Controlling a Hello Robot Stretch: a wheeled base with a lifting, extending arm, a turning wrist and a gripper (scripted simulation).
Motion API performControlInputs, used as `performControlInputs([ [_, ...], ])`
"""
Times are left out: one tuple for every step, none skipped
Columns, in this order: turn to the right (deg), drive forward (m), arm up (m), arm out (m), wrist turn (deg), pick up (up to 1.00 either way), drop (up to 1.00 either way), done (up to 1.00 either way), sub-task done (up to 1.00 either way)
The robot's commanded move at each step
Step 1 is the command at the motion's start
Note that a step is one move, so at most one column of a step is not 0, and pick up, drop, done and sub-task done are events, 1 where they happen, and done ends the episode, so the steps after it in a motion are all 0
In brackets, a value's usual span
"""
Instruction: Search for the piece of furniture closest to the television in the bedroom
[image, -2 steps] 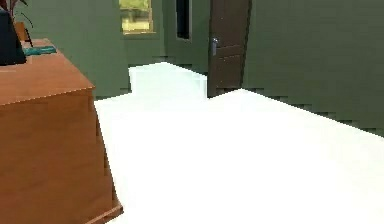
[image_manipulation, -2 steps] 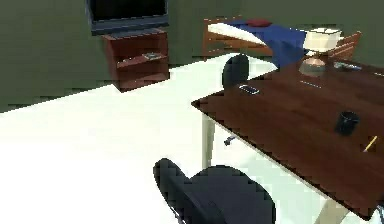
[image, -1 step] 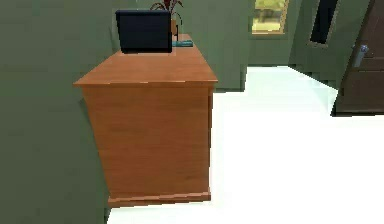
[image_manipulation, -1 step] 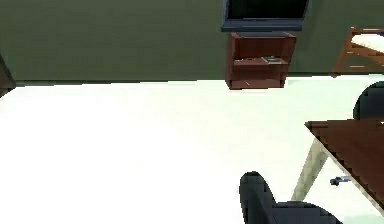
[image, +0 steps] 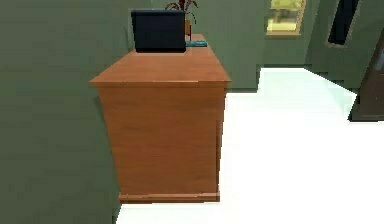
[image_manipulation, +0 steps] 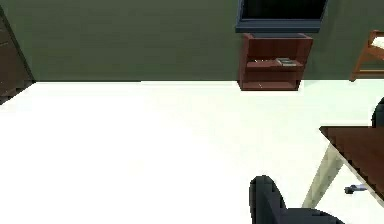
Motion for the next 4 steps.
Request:
performControlInputs([
  [0.0,0.30,0.00,0.00,0.0,0.00,0.00,0.00,0.00],
  [45.0,0.00,0.00,0.00,0.0,0.00,0.00,0.00,0.00],
  [30.0,0.00,0.00,0.00,0.0,0.00,0.00,0.00,0.00],
  [0.0,0.75,0.00,0.00,0.0,0.00,0.00,0.00,0.00],
])
